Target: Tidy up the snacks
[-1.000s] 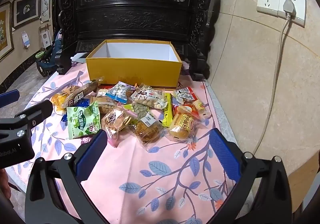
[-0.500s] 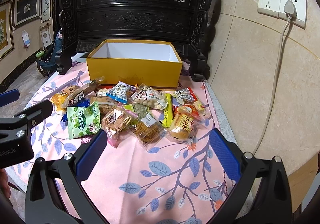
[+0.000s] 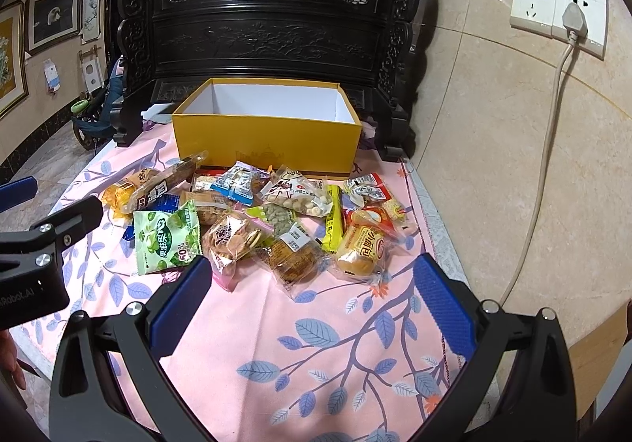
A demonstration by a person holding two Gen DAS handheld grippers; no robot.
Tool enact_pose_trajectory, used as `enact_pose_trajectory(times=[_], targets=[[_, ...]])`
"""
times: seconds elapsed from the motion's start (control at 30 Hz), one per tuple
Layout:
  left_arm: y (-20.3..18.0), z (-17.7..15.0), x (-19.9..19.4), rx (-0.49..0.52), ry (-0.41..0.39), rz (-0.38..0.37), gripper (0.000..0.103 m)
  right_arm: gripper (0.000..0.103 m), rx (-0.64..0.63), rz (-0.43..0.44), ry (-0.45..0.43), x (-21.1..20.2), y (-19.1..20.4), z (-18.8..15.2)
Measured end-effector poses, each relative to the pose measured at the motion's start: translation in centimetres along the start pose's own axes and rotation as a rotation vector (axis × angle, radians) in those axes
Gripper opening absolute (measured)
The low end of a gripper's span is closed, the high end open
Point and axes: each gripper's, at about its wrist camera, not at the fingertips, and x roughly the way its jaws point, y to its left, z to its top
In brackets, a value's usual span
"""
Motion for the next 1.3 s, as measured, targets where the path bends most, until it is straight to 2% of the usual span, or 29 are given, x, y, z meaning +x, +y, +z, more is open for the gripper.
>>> enact_pose_trajectory(times=[0.73,0.8,0.93,1.3], targets=[[-0.02,-0.38,0.14,-0.003,0.004,0.001,0.101,0.102,-0.001,0.002,-0.001,-0.25,0.02,0.12],[-0.01,-0.31,0.13,-0.007,0.003,-0.005,0.101,0.102,0.0,0.002,-0.002,-0.28,0.04,0.14],[0.28,-0.46,-0.18,-0.036,-0.01,-0.062,0.101,0.102,0.001,0.004,-0.005,-0.57,0.06,0.13],[0.37,-0.68,-0.19,-0.036,0.002,-0.054,0.101,0.102,0.0,0.01,-0.01,-1.0,0.08,0.02]])
